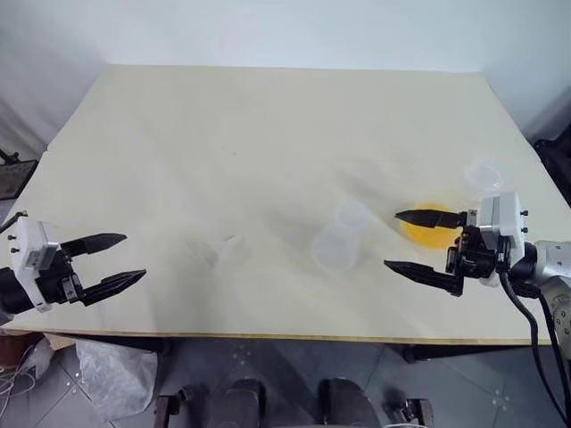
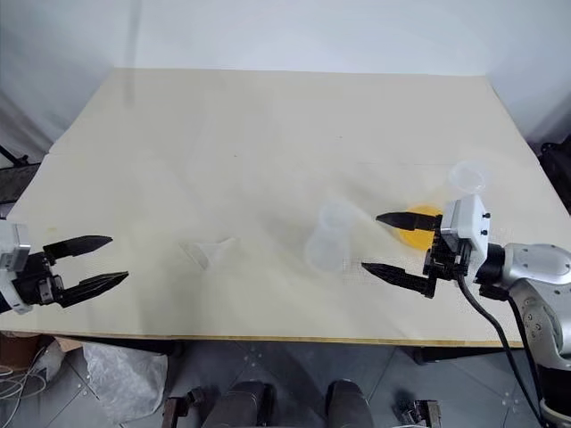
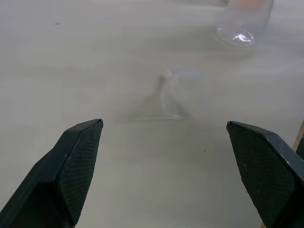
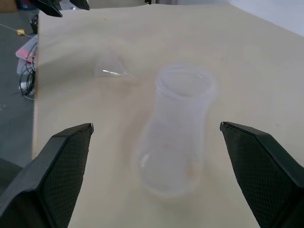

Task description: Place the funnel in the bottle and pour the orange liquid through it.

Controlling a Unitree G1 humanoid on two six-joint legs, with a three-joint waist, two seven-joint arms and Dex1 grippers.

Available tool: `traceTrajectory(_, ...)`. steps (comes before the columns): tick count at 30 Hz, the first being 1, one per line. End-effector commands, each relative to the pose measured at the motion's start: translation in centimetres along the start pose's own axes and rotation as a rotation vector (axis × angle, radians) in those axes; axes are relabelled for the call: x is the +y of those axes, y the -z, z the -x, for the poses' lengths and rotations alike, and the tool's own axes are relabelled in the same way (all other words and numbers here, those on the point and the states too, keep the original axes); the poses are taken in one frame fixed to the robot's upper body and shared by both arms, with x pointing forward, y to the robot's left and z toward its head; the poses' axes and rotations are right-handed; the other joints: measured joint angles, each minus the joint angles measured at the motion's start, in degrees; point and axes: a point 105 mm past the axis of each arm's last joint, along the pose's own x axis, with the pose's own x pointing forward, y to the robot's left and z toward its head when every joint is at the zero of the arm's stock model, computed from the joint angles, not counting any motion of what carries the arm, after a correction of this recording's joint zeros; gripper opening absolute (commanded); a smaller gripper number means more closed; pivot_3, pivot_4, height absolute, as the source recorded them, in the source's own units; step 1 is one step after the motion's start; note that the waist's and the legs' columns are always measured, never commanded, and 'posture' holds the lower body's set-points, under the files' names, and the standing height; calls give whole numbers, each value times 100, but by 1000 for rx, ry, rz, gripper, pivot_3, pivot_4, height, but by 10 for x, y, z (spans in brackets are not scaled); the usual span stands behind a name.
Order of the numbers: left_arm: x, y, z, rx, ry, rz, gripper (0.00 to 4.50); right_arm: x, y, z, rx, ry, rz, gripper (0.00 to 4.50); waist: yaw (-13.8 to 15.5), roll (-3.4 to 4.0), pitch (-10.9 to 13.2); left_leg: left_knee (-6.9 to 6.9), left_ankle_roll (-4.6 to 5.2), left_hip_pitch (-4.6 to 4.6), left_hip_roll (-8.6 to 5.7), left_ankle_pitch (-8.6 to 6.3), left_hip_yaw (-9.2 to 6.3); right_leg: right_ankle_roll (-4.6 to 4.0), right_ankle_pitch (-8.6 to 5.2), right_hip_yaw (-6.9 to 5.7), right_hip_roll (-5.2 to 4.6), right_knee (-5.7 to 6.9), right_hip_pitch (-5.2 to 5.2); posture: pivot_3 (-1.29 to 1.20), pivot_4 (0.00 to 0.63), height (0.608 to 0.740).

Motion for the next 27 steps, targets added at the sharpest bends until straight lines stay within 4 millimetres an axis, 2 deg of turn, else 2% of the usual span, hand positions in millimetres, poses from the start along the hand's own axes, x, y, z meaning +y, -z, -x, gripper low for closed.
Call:
traceTrajectory(1,1,-8,-8,-5,57,-61,4427,18,-11,-3,-20,-46,24,4500,19,0,0,1,0,0,-1,0,0,0,0,-2,0,0,0,0,150,740)
traceTrajectory(6,8,-9,-28,14,120,-105,4427,31,-11,-7,-15,-55,15,4500,9,0,0,0,1,0,-4,0,7,0,0,-8,4,5,1,0,150,740)
traceTrajectory(9,17,-12,-54,75,203,-194,4427,41,-10,-14,-36,-55,-10,4500,27,0,0,0,0,2,-2,0,8,0,0,-23,11,14,-1,0,150,740)
traceTrajectory(14,22,-19,-79,151,321,-281,4427,42,-8,-16,-30,-39,-8,4500,-9,-1,0,3,5,2,-15,-2,13,1,1,-26,5,44,-9,0,150,740)
traceTrajectory(21,16,-25,-98,240,506,-371,4427,45,-7,-14,-28,-11,-9,4500,-8,-2,0,5,5,1,-13,-2,15,1,1,-31,9,55,-13,0,150,740)
traceTrajectory(27,18,-30,-109,269,552,-410,4427,48,-5,-13,-23,16,-16,4500,-7,-3,1,12,5,0,-14,-2,14,2,1,-31,9,58,-12,0,150,740)
